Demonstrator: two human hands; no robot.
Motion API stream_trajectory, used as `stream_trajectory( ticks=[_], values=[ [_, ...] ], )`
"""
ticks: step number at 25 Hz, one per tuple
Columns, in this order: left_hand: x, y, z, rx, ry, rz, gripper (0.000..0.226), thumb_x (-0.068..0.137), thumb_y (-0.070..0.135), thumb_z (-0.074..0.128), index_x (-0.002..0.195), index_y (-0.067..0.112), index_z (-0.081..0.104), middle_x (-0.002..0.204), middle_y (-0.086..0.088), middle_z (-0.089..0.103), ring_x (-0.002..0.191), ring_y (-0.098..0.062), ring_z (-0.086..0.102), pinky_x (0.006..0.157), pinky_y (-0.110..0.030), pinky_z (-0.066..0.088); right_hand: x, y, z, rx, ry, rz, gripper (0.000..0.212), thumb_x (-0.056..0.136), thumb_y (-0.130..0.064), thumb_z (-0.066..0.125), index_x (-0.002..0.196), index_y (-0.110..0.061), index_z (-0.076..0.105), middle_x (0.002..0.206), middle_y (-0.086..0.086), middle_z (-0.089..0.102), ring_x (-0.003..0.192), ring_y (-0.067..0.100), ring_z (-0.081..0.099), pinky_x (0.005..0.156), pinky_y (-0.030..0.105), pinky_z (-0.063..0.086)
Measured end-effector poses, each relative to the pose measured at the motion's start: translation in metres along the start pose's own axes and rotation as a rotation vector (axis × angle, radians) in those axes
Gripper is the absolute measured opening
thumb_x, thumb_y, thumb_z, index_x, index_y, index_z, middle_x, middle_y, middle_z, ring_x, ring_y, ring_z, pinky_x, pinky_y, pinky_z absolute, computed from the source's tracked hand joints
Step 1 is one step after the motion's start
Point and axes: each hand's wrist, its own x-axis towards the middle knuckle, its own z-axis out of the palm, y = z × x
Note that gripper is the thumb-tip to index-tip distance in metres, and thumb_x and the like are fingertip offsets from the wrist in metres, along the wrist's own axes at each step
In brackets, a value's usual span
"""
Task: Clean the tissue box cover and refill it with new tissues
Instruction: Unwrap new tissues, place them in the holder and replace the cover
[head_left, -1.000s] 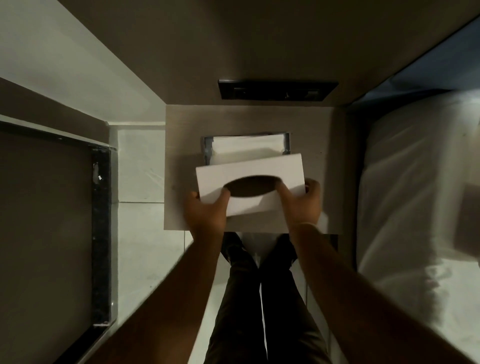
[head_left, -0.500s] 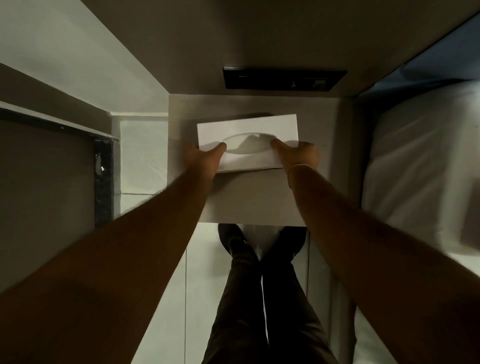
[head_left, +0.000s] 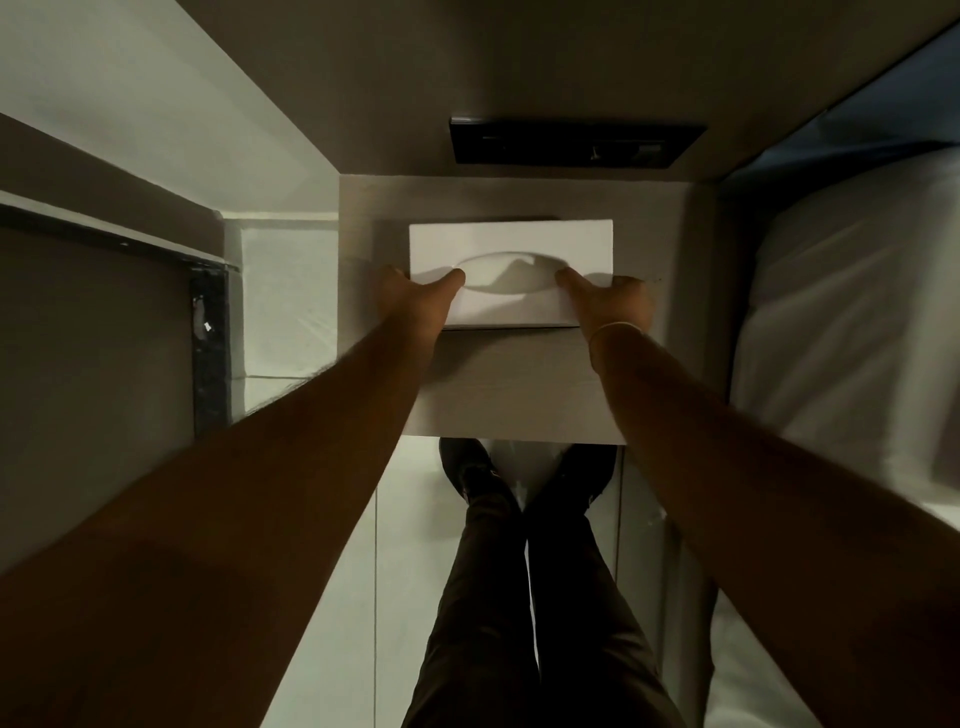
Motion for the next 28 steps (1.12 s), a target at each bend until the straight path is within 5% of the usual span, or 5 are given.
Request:
stream_trajectory(
  ticks=[7,10,22,28],
  values=[
    [0.003,-0.005,0.003,0.024,-0.03,-0.051,0.073,0.074,0.043,0.094,0.131,0.017,0.057,0.125,-0.002,0.066,0.11,-0.021,0.066,0.088,-0.034,0.055,0.006,-0.001,-0.002,-0.034,-0.034,-0.009,0.064,0.074,-0.064,0.086,0.116,-0.017,0.075,0.106,-0.001,0.076,0.089,0.014,0.068,0.061,0.02,0.046],
    [0.003,-0.005,0.005,0.028,-0.028,-0.059,0.075,0.073,0.044,0.094,0.132,0.018,0.058,0.126,-0.002,0.066,0.112,-0.022,0.066,0.093,-0.036,0.058,0.008,-0.001,-0.003,-0.04,-0.04,0.005,0.07,0.073,-0.066,0.086,0.121,-0.016,0.074,0.111,0.0,0.075,0.098,0.017,0.07,0.074,0.028,0.053],
    [0.0,-0.005,0.011,0.025,-0.024,-0.023,0.055,0.08,0.037,0.089,0.127,0.017,0.068,0.102,0.006,0.06,0.095,-0.017,0.062,0.084,-0.03,0.054,0.014,-0.003,-0.004,-0.002,-0.085,0.069,0.079,0.071,-0.056,0.091,0.131,-0.012,0.066,0.12,0.004,0.07,0.089,0.016,0.064,0.07,0.03,0.054],
    [0.003,-0.009,0.011,0.028,-0.055,-0.007,0.059,0.081,0.037,0.091,0.131,0.015,0.069,0.114,0.003,0.066,0.102,-0.017,0.064,0.087,-0.03,0.055,0.016,0.001,-0.003,-0.032,-0.1,0.074,0.08,0.073,-0.055,0.092,0.134,-0.011,0.066,0.128,0.006,0.071,0.089,0.017,0.061,0.069,0.025,0.051]
  ],
)
